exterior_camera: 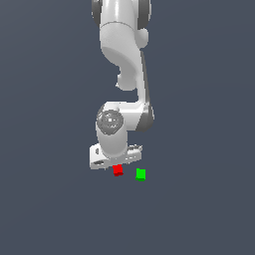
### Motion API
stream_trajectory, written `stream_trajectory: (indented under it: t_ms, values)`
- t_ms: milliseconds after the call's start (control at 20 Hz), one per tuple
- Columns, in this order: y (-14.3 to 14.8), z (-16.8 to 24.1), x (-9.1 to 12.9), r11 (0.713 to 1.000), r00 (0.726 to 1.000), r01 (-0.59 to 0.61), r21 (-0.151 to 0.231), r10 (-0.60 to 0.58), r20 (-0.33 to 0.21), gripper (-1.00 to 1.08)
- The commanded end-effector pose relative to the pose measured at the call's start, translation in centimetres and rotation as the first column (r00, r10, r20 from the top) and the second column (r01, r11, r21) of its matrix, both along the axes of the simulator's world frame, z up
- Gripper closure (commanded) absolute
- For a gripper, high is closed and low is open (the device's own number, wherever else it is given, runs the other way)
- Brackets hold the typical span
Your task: Stack the red cube on top of the green cube.
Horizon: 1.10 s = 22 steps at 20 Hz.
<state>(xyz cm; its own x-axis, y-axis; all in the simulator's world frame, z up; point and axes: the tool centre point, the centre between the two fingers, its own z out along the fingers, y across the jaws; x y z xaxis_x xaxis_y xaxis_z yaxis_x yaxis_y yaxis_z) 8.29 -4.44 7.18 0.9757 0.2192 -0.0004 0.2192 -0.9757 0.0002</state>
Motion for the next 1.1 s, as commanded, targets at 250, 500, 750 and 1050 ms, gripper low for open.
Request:
stream_trajectory:
  t_ms: [250,500,750,1050]
  values:
    - [0.0,-0.2,0.3,1.0,1.0,-0.006,0.0,0.006,0.0,-0.92]
    - [0.0,-0.9,0.3,1.0,1.0,-0.006,0.0,0.006,0.0,-0.92]
    - [0.0,-3.4,0.2,1.0,1.0,-0.006,0.0,0.006,0.0,-0.92]
    - [0.0,-5.3,0.2,1.0,1.0,-0.006,0.0,0.006,0.0,-0.92]
